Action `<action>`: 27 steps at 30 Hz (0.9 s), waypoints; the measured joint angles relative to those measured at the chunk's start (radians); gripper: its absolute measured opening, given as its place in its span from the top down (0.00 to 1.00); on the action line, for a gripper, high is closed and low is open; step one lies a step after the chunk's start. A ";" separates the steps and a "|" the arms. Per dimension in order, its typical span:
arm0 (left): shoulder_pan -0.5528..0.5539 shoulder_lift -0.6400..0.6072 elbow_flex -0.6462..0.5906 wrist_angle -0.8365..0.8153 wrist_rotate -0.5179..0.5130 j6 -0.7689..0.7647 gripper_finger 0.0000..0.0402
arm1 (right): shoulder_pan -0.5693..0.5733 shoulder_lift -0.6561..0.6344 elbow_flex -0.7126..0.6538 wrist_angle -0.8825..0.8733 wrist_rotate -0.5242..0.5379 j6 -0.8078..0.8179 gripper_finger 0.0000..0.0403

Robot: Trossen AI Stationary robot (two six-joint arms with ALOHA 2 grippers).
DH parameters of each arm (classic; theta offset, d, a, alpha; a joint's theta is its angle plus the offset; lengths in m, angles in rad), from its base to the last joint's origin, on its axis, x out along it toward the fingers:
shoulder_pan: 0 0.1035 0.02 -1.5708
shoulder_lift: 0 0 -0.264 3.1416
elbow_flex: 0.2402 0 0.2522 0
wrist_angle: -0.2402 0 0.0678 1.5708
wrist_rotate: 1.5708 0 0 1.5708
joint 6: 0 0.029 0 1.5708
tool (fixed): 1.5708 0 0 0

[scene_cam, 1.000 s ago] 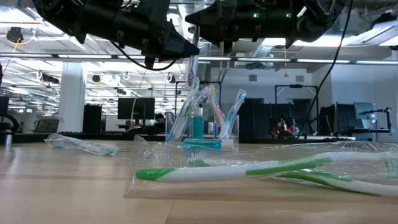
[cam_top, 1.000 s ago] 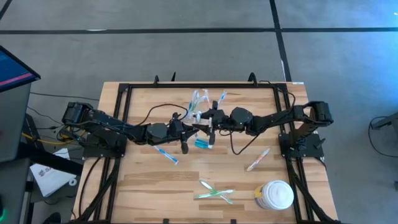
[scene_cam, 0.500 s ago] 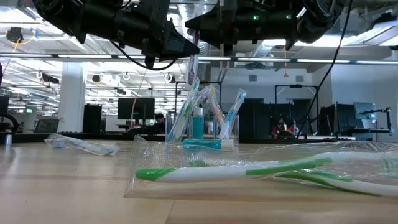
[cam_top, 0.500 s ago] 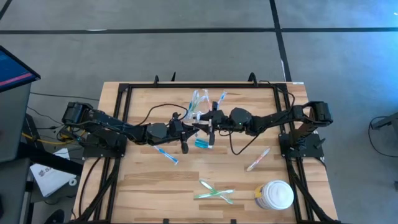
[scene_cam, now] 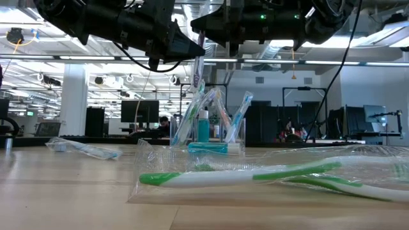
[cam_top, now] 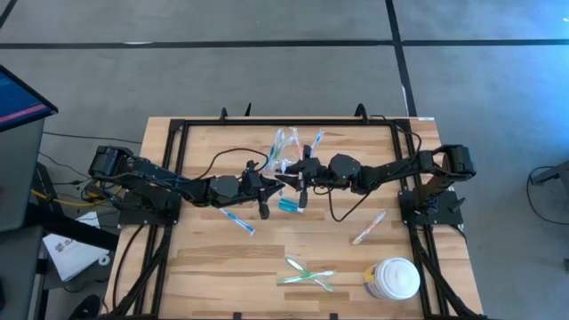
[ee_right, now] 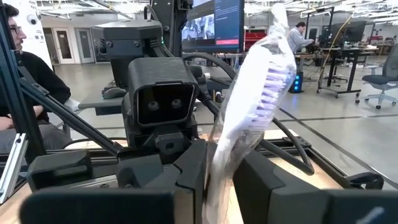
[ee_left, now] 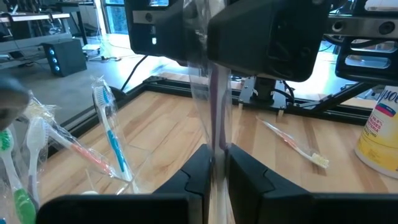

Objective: Pick & Place toothbrushing station
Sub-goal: Put the purple toothbrush into the transparent organizer

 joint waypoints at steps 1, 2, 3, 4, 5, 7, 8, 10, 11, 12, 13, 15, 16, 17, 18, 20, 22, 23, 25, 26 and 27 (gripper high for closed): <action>0.000 0.000 0.000 0.000 0.000 0.000 0.92 | 0.000 0.000 0.000 0.000 -0.007 0.000 0.85; 0.000 0.000 0.000 0.000 0.001 0.000 0.92 | 0.000 0.000 0.000 0.000 -0.019 0.000 0.86; 0.000 0.000 0.000 0.000 0.000 0.000 0.92 | 0.000 0.000 0.000 0.000 -0.026 0.000 0.87; 0.000 0.000 0.000 0.000 0.000 0.000 0.92 | 0.000 0.000 0.000 0.000 -0.029 0.000 0.89; 0.000 0.000 0.000 0.000 0.000 0.000 0.92 | 0.000 0.000 0.000 0.000 -0.029 0.000 0.91; 0.000 0.000 0.000 -0.001 0.000 0.002 0.92 | 0.000 0.000 0.000 0.000 -0.036 0.003 0.96; 0.000 0.000 0.000 -0.001 0.001 0.003 0.92 | 0.000 0.000 0.000 0.000 -0.043 0.003 0.97; 0.000 0.000 0.000 -0.001 0.000 0.003 0.92 | -0.001 0.000 0.000 -0.001 -0.048 0.004 0.97; 0.000 0.000 0.000 -0.001 0.000 0.003 0.92 | -0.001 0.000 0.000 -0.001 -0.048 0.004 0.96; 0.000 0.000 0.000 -0.001 0.000 0.003 0.92 | -0.001 0.000 0.000 -0.001 -0.048 0.003 0.95; 0.000 0.000 0.000 -0.001 0.000 0.002 0.92 | -0.001 0.000 0.000 -0.001 -0.048 0.003 0.95; 0.000 0.000 0.000 -0.001 0.000 0.000 0.91 | -0.001 -0.001 0.000 -0.001 -0.048 0.003 0.97; 0.000 0.000 0.000 -0.001 0.000 -0.001 0.90 | -0.001 -0.001 0.000 -0.001 -0.048 0.003 0.98; 0.000 0.000 0.000 -0.001 0.000 -0.001 0.89 | -0.001 -0.001 0.000 -0.001 -0.048 0.002 0.98; 0.000 0.000 0.000 -0.001 0.000 -0.003 0.89 | -0.001 -0.001 0.000 -0.001 -0.048 0.000 0.98; 0.000 0.000 0.000 0.000 0.000 -0.004 0.87 | -0.001 -0.001 0.000 -0.001 -0.048 0.000 0.97; 0.000 0.000 0.000 0.000 0.000 -0.009 0.85 | -0.001 -0.001 0.000 -0.001 -0.048 0.000 0.97; 0.000 0.000 0.000 0.000 0.000 -0.008 0.84 | -0.002 -0.001 0.000 -0.001 -0.048 -0.001 0.98; 0.000 0.000 0.000 0.000 0.000 -0.003 0.82 | -0.005 -0.001 0.000 -0.001 -0.048 -0.001 0.98; 0.000 0.000 0.000 0.000 0.000 0.003 0.81 | -0.007 -0.003 0.000 -0.003 -0.048 0.000 0.98; 0.000 -0.003 0.000 -0.002 0.000 0.016 0.79 | -0.008 -0.008 0.000 -0.015 -0.048 0.000 0.98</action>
